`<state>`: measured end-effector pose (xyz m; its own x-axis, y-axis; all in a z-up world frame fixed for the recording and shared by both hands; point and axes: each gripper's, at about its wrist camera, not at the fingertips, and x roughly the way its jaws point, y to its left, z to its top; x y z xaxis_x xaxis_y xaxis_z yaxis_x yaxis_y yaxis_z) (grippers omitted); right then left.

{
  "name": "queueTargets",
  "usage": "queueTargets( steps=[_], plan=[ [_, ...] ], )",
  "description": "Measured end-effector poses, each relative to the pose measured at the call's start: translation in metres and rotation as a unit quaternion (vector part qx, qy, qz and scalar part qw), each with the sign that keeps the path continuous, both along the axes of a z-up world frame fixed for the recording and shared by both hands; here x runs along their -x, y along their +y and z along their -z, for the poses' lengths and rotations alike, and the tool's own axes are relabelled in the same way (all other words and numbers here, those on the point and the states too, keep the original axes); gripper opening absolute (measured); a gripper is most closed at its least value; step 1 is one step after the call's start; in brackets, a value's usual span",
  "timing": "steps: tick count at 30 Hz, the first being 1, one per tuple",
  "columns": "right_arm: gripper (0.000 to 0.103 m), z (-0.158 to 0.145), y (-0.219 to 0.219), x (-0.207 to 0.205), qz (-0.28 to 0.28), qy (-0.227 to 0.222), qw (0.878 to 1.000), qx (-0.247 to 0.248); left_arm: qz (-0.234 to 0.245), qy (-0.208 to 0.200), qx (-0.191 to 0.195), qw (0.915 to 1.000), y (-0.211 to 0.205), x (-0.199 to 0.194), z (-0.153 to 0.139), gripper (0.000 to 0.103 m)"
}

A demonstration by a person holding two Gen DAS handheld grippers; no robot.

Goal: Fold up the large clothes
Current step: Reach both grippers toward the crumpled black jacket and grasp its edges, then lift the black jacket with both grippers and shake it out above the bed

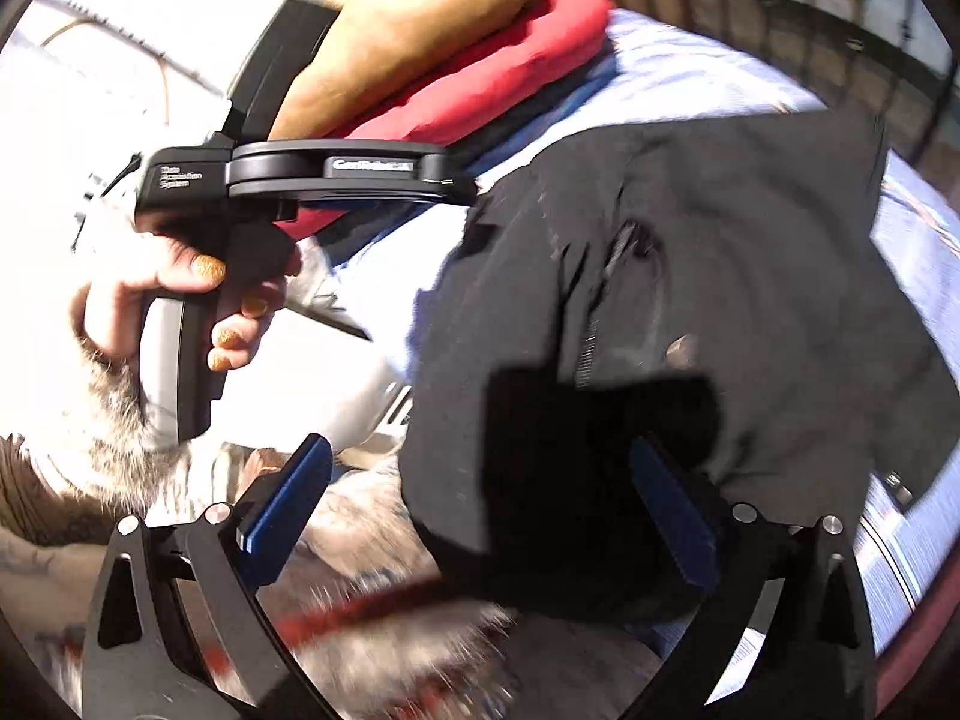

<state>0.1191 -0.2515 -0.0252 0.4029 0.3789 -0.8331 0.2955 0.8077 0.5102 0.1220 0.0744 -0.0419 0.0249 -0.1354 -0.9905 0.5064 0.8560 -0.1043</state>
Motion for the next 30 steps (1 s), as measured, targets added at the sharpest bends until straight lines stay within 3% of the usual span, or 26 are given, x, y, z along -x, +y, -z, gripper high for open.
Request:
queueTargets(
  steps=[5,9,11,14,16,17,18,19,20,21,22,23,25,26,28,30],
  plan=[
    [0.098,0.011,-0.040,0.032,0.106,0.030,0.994,0.015,0.035,0.029,0.016,0.9988,-0.023,0.011,0.010,0.097],
    [0.098,0.050,-0.078,0.082,0.233,0.088,0.968,-0.012,0.051,0.086,0.026,0.9947,-0.038,0.020,0.033,0.097],
    [0.098,0.073,-0.100,0.113,0.300,0.121,0.946,-0.014,0.053,0.110,0.044,0.9915,-0.045,0.024,0.042,0.097],
    [0.098,0.126,-0.124,0.160,0.393,0.163,0.901,-0.080,0.067,0.135,0.060,0.9868,-0.058,0.031,0.053,0.095],
    [0.098,0.159,-0.129,0.188,0.437,0.179,0.869,-0.146,0.066,0.154,0.078,0.9828,-0.061,0.035,0.056,0.078],
    [0.098,0.185,-0.126,0.202,0.458,0.187,0.847,-0.195,0.067,0.164,0.088,0.9803,-0.063,0.037,0.057,0.074],
    [0.098,0.199,-0.121,0.200,0.465,0.192,0.835,-0.222,0.069,0.164,0.091,0.9798,-0.065,0.038,0.058,0.069],
    [0.098,0.219,-0.111,0.205,0.475,0.195,0.814,-0.272,0.072,0.161,0.091,0.9800,-0.066,0.040,0.059,0.061],
    [0.098,0.230,-0.103,0.206,0.476,0.193,0.804,-0.300,0.076,0.161,0.091,0.9799,-0.067,0.042,0.061,0.056],
    [0.098,0.243,-0.093,0.201,0.471,0.191,0.793,-0.334,0.074,0.163,0.094,0.9794,-0.067,0.043,0.061,0.044],
    [0.095,0.238,-0.079,0.213,0.457,0.183,0.795,-0.354,0.070,0.163,0.099,0.9792,-0.066,0.044,0.061,0.033],
    [0.075,0.237,-0.075,0.204,0.446,0.177,0.806,-0.347,0.067,0.161,0.102,0.9793,-0.066,0.045,0.059,0.030],
    [0.034,0.223,-0.073,0.184,0.429,0.182,0.837,-0.287,0.065,0.154,0.108,0.9800,-0.065,0.044,0.052,0.022],
    [0.023,0.210,-0.074,0.168,0.411,0.169,0.855,-0.268,0.061,0.145,0.114,0.9809,-0.064,0.042,0.044,0.020],
    [0.020,0.181,-0.081,0.140,0.378,0.140,0.886,-0.231,0.057,0.107,0.129,0.9842,-0.060,0.034,0.019,0.017],
    [0.018,0.137,-0.095,0.105,0.332,0.096,0.922,-0.172,0.063,0.040,0.146,0.9864,-0.055,0.024,-0.024,0.015]
  ],
)
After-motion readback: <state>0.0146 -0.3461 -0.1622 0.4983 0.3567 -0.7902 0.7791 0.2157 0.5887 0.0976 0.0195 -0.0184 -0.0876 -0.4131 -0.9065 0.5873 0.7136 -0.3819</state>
